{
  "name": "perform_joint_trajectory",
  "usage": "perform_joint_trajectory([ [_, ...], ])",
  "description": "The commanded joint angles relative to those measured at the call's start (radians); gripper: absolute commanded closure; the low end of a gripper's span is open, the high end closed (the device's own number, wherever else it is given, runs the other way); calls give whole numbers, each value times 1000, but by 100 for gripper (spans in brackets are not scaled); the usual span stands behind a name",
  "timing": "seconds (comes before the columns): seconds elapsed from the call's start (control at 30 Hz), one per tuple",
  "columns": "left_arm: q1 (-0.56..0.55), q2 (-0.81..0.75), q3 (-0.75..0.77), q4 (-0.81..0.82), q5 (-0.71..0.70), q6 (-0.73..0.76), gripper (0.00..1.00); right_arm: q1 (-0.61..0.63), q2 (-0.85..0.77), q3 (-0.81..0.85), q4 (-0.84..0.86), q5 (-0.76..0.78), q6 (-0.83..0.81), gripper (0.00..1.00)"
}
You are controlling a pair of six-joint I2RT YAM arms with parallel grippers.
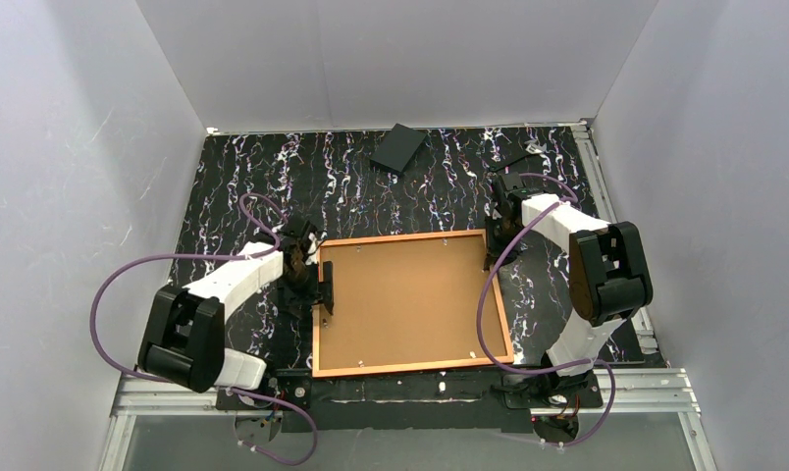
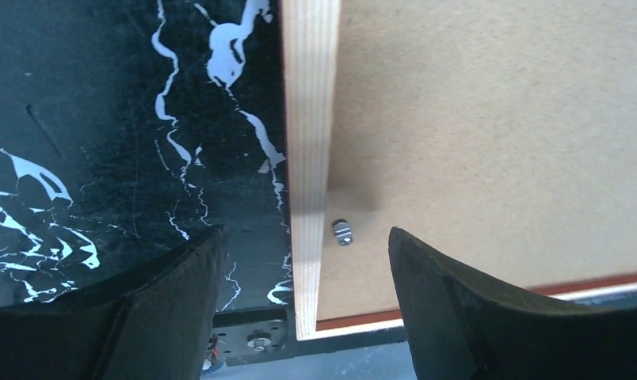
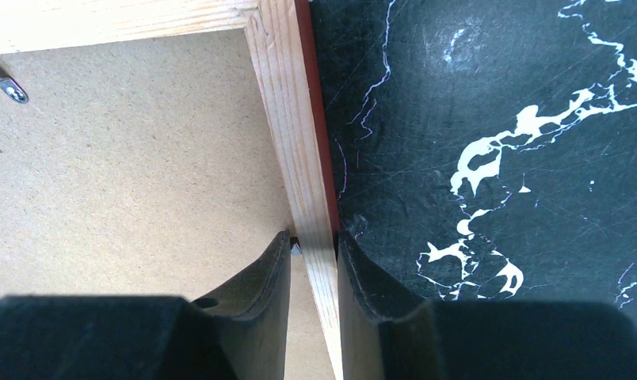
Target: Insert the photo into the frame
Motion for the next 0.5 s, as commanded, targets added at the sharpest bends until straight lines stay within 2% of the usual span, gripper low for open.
perform_joint_trajectory([
  [0.0,-51,-28,-64,-63,-179,-102,28,-6,-40,4,11,28,6,97],
  [0.13,-90,-32,-131,37,-214,-170,31,-7,-41,-10,16,-2,8,97],
  [0.33,-116,-22,-190,104,-252,-227,34,-7,-41,-19,17,-27,8,97],
  [0.37,-117,-26,-208,117,-256,-237,37,-7,-42,-21,21,-31,8,97],
  [0.47,-117,-85,-257,102,-275,-243,52,-6,-42,-25,23,-36,9,97],
])
